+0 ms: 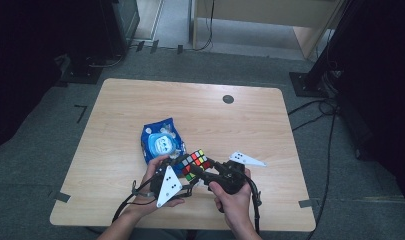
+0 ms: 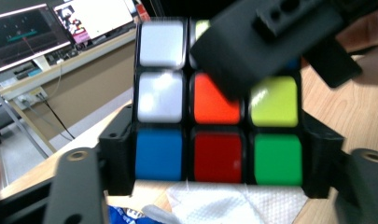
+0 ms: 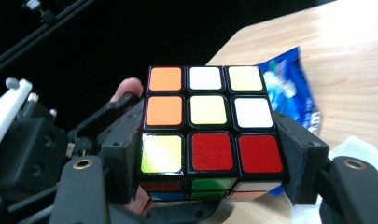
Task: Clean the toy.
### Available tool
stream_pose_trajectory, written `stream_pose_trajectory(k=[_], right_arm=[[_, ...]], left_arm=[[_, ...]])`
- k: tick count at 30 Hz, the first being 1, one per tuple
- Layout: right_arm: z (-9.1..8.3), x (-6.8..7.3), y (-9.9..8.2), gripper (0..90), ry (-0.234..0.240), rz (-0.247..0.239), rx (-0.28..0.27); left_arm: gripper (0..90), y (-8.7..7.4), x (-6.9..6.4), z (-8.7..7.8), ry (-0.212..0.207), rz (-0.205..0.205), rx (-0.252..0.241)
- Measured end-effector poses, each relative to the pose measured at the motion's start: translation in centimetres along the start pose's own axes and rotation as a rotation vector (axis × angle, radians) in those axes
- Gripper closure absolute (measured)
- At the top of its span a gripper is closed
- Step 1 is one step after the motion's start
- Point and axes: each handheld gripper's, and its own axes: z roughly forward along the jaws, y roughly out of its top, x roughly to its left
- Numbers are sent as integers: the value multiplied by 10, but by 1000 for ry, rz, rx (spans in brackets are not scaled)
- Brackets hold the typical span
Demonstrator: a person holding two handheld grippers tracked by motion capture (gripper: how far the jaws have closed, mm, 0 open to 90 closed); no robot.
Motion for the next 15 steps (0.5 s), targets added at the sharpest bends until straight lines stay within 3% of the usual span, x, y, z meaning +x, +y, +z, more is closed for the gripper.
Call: stream_pose_trajectory(k=[3, 6, 8, 13, 15], right_arm=[[-10, -7, 9, 345, -46, -1, -46], [-23, -17, 19, 345, -121, -21, -92], [-30, -22, 24, 345, -197, -65, -115], [-39, -37, 28, 345, -419, -228, -139], [-36, -45, 26, 345, -470, -257, -122]], left_arm=[[250, -2, 4, -1, 8, -15, 13], [238, -4, 11, -3, 20, -40, 18], [234, -5, 15, -5, 29, -61, 20], [227, -10, 23, -11, 59, -82, 33], [224, -12, 27, -13, 68, -92, 40]])
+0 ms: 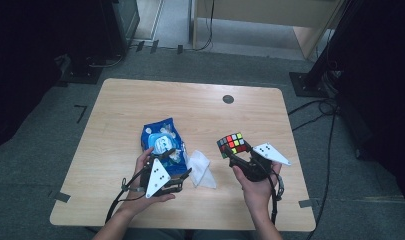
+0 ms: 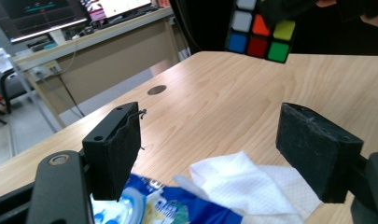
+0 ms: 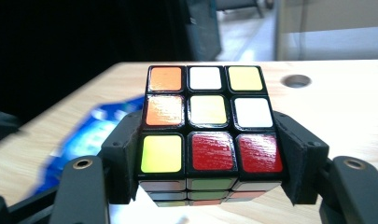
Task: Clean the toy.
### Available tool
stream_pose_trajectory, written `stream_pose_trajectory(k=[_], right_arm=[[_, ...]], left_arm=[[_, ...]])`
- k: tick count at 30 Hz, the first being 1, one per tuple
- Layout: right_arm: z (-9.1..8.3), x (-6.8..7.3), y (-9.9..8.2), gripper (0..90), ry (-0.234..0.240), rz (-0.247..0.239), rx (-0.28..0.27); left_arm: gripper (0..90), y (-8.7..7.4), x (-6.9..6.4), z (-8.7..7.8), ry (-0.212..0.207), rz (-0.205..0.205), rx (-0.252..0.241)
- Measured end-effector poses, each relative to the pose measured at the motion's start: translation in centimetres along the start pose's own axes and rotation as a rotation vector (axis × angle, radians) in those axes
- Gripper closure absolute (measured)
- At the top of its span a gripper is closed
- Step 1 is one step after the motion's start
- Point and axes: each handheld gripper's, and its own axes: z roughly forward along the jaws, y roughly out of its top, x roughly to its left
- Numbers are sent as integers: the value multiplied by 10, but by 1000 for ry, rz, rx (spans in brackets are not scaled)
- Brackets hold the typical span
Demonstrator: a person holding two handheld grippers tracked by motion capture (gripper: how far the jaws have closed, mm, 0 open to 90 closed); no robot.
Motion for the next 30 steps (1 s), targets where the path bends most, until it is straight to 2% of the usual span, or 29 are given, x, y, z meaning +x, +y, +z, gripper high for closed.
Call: stream_pose_trajectory(k=[4, 11, 17, 23, 30], right_arm=[[18, -6, -12, 344, -75, -53, 57], [46, -14, -27, 344, -178, -107, 143], [63, -18, -34, 344, -195, -116, 183], [73, -23, -40, 344, -189, -92, 232], [76, -23, -44, 344, -194, -109, 238]], left_arm=[[217, -3, 6, -4, 16, -26, 10], [210, -9, 14, -14, 49, -51, 28], [210, -12, 19, -21, 68, -68, 36], [210, -14, 22, -24, 78, -81, 41], [211, -14, 21, -22, 71, -85, 45]])
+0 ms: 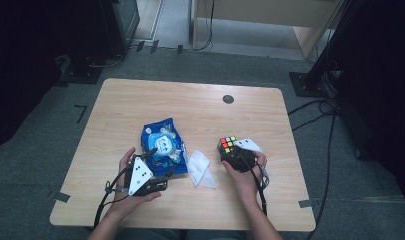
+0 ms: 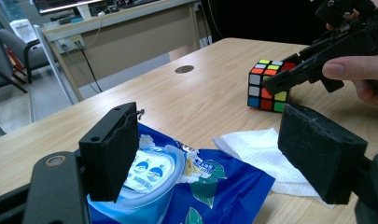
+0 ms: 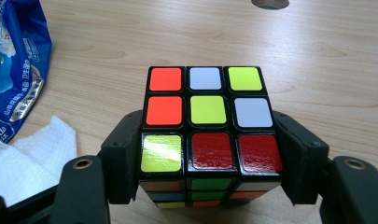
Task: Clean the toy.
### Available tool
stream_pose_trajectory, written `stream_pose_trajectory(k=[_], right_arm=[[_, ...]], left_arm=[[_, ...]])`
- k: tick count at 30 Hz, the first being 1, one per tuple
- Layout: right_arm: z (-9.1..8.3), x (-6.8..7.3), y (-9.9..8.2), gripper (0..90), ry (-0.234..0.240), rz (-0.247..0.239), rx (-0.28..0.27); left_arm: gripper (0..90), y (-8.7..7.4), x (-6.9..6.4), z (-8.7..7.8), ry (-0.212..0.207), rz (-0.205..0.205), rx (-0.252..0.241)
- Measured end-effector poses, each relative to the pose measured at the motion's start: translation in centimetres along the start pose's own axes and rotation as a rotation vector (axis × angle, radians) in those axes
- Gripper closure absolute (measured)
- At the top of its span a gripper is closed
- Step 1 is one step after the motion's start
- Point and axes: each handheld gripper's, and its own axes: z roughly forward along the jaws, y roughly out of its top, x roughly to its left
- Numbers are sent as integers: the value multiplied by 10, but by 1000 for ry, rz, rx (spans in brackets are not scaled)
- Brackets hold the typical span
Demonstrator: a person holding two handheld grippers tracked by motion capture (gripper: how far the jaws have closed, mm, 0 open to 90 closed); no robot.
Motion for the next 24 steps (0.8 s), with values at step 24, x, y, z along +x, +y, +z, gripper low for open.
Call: stream_pose_trajectory(k=[24], right_arm=[[-70, -25, 10, 152, 66, 21, -151]], left_arm=[[199, 12, 11, -1, -15, -79, -26]])
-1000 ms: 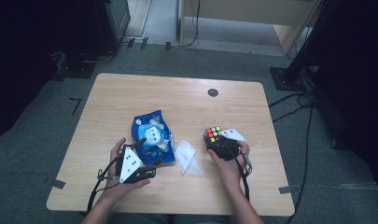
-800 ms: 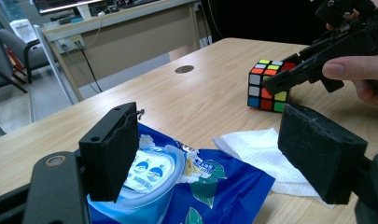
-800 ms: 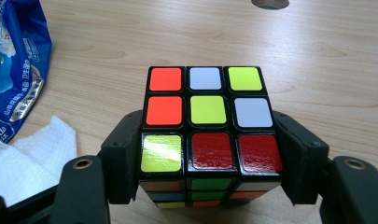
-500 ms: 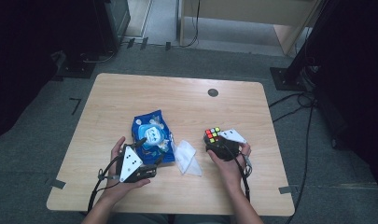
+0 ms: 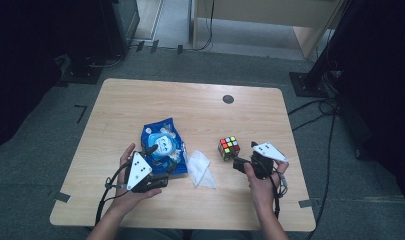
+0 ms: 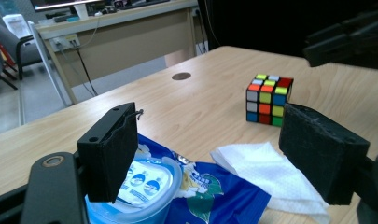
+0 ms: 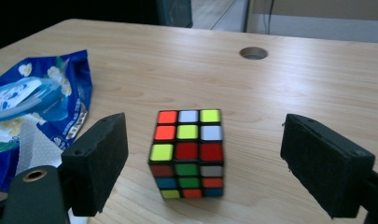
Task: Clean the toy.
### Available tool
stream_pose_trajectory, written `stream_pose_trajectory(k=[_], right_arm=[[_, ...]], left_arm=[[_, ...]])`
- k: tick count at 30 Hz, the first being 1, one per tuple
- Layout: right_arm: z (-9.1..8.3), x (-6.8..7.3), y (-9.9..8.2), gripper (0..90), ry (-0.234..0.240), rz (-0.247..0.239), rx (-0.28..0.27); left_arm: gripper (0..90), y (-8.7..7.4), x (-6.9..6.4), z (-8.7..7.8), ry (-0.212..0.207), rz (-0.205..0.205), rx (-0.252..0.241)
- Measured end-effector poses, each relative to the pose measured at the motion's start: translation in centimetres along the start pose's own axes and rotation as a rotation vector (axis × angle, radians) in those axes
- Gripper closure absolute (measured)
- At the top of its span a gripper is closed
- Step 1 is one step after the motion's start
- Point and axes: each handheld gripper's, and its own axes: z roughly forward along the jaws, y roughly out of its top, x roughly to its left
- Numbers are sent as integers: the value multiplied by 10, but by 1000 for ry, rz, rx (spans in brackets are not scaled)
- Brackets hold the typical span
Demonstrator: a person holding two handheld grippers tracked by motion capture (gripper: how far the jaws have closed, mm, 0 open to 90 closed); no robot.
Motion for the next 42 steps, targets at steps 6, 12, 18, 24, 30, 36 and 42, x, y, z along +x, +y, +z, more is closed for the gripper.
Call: stream_pose_trajectory(k=[6, 12, 18, 24, 30, 36, 42], right_arm=[[-29, -25, -2, 153, -33, 25, -1], [-55, -47, -11, 154, -67, 21, 13], [-66, -60, -31, 154, -91, 13, 69], [-71, -70, -51, 155, -113, 17, 134], [-72, -78, -70, 156, -149, 6, 193], [-64, -87, -86, 163, -184, 19, 279], [-61, -88, -88, 158, -186, 17, 301]], left_arm=[[189, -2, 20, -17, 26, -18, 19], [174, -17, 41, -39, 62, -65, 63], [172, -43, 59, -55, 125, -125, 157], [169, -68, 75, -65, 189, -166, 256], [162, -85, 89, -64, 251, -243, 403], [162, -91, 88, -58, 293, -225, 484], [159, -94, 85, -52, 281, -223, 563]])
